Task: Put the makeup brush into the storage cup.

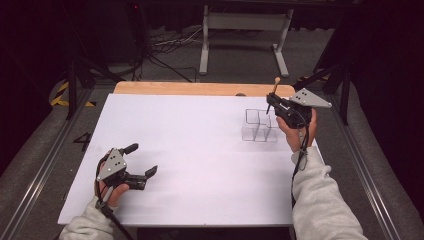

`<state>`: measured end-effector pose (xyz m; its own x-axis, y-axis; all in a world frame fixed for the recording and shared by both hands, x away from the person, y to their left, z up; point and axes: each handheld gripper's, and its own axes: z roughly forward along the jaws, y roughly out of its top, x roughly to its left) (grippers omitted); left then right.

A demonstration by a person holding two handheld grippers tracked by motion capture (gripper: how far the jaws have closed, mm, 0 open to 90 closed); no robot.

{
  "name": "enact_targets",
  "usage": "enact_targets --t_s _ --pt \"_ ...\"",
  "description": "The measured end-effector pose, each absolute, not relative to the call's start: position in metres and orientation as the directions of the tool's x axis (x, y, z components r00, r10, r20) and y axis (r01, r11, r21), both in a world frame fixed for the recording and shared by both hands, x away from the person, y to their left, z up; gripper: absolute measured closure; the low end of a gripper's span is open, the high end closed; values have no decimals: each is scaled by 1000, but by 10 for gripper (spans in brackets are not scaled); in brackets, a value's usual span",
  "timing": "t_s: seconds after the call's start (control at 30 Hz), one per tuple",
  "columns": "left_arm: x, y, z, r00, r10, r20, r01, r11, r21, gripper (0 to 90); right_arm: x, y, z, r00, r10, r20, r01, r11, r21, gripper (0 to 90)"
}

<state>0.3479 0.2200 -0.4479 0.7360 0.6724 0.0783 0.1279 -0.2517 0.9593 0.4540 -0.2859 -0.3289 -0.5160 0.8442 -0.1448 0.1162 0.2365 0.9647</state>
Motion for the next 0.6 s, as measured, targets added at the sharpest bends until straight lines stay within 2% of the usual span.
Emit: enact_targets --t_s 0.6 --pt "348 221 -449 741 668 69 136 -250 959 37 469 -288 -344 -491 862 -123 160 229 960 837"
